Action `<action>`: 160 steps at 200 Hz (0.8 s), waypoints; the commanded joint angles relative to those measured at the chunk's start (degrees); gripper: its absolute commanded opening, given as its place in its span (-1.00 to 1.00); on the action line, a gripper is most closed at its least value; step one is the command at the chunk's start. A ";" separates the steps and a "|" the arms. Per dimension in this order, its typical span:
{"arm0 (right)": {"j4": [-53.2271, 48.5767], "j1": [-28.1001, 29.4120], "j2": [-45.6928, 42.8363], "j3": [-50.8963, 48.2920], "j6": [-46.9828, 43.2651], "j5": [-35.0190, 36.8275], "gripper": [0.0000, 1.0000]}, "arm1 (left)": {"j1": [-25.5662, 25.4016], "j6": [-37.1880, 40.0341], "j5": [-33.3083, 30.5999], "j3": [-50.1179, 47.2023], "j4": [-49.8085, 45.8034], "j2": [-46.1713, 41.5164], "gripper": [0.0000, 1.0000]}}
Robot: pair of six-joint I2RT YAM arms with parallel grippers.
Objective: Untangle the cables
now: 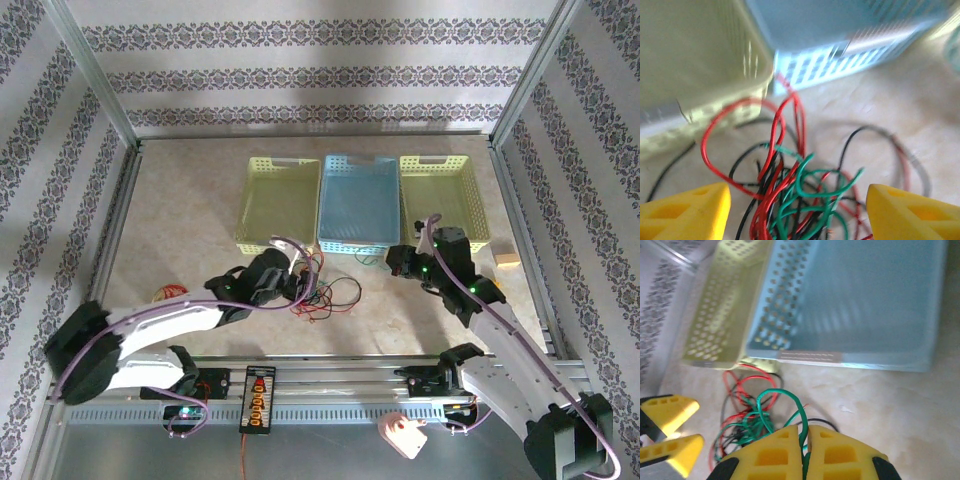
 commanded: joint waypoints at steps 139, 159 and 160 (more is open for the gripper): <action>26.74 7.05 11.07 7.26 12.90 -16.20 -1.00 | 1.63 -0.77 19.10 8.47 14.00 2.01 0.19; 26.84 7.22 11.15 7.24 12.71 -16.49 -1.00 | 3.02 -2.79 19.01 6.74 16.98 0.96 0.13; 26.84 7.22 11.11 7.20 12.68 -16.51 -1.00 | 3.12 -3.00 19.01 6.62 17.20 0.92 0.12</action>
